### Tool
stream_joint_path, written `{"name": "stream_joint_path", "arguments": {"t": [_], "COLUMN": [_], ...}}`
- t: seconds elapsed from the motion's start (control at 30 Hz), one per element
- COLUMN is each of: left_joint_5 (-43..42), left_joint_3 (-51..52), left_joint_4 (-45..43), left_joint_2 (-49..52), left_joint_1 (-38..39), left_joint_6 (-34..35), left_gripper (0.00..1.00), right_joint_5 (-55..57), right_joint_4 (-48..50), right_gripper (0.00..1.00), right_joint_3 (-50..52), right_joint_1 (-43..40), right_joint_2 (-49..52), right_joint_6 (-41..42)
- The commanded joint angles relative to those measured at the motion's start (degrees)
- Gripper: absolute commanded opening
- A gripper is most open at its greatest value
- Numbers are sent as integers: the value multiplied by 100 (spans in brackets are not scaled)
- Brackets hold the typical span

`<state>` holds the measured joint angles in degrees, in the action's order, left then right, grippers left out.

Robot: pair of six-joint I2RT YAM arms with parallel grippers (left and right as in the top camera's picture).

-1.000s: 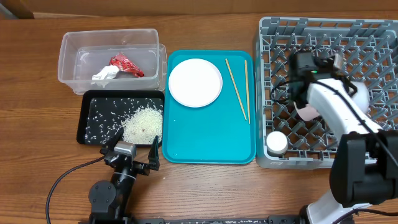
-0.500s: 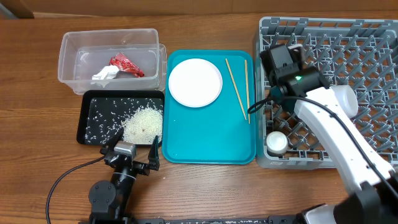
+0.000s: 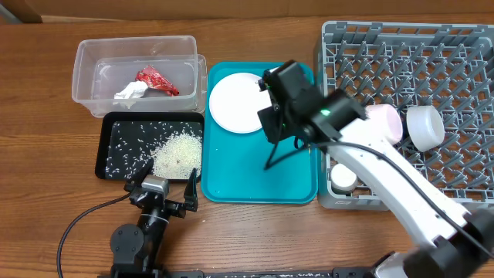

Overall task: Sort waste into correct bins and load items into the dishwasher
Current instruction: 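Grasp the wooden chopsticks on the teal tray with the right gripper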

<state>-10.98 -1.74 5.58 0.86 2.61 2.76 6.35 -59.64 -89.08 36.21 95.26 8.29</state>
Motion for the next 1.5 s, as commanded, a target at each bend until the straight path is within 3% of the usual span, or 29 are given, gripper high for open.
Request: {"name": "stream_joint_path", "arguments": {"t": [0.0,0.13,0.4,0.67,0.8,0.93,1.1,1.27,1.47], "left_joint_5": [-66,-66,-63,-66,-66,-66,-66,-66,-63], "left_joint_3": [52,52,52,52,52,52,52,52,52], "left_joint_4": [-26,-26,-26,-26,-26,-26,-26,-26,-26], "left_joint_2": [-61,-61,-61,-61,-61,-61,-61,-61,-61], "left_joint_1": [-35,-35,-35,-35,-35,-35,-35,-35,-35], "left_joint_6": [-87,-87,-87,-87,-87,-87,-87,-87,-87], "left_gripper": [100,100,100,100,100,100,100,100,100], "right_joint_5": [1434,949,826,492,490,494,511,492,564], "right_joint_4": [260,813,1342,1458,1414,1239,776,380,564], "right_gripper": [53,49,48,39,21,4,4,4,4], "right_joint_3": [101,101,101,101,101,92,79,-114,-131], "right_joint_1": [-227,-603,-1023,-955,-850,-765,-780,-776,-1056], "right_joint_2": [634,1311,2229,2826,2914,2911,2750,1832,647], "right_joint_6": [52,-361,-398,-557,-555,-549,-61,116,116]}}
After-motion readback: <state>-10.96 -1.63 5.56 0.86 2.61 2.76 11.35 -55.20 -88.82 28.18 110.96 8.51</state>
